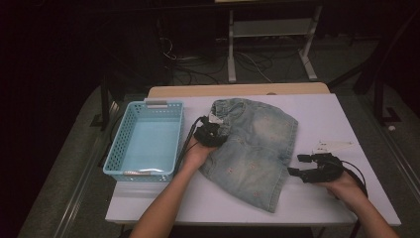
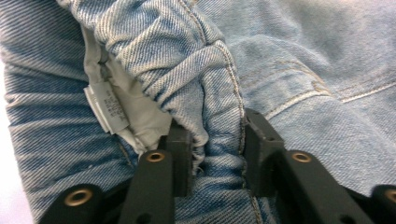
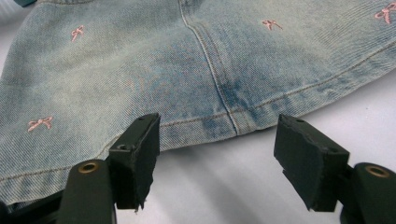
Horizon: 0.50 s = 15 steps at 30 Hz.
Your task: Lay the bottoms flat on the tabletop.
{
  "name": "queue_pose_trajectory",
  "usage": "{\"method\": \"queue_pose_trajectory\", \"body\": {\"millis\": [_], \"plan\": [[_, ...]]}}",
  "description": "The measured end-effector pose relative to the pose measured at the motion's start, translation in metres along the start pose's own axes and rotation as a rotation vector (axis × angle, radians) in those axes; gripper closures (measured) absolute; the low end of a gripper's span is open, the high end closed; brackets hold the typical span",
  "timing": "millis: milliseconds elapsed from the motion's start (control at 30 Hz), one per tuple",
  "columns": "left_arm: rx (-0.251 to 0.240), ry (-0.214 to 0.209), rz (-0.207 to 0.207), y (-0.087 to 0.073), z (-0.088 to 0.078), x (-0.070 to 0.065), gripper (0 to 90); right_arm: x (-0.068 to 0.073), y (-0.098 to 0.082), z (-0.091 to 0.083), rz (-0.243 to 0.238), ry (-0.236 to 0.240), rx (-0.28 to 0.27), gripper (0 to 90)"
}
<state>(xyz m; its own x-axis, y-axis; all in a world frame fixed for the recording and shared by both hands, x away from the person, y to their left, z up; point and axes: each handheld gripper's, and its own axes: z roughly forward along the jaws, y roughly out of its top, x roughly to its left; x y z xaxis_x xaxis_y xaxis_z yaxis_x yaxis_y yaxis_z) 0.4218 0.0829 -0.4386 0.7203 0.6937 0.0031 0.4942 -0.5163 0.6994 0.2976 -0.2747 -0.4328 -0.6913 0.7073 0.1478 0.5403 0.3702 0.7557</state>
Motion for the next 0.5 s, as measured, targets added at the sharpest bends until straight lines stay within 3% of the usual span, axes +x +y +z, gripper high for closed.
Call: {"method": "queue_pose_trajectory", "body": {"millis": [133, 267, 500], "plan": [[-0.044, -0.034, -0.015, 0.002, -0.006, 0.0, 70.1, -0.001, 0.0, -0.001, 0.002, -0.001, 0.0, 30.9], [-0.131, -0.083, -0.036, 0.009, -0.017, -0.003, 70.2, -0.001, -0.001, -0.001, 0.004, -0.001, -0.001, 30.9], [-0.24, -0.158, 0.004, 0.027, -0.027, -0.017, 70.2, -0.001, -0.001, 0.0, 0.004, -0.001, 0.0, 30.9]]}}
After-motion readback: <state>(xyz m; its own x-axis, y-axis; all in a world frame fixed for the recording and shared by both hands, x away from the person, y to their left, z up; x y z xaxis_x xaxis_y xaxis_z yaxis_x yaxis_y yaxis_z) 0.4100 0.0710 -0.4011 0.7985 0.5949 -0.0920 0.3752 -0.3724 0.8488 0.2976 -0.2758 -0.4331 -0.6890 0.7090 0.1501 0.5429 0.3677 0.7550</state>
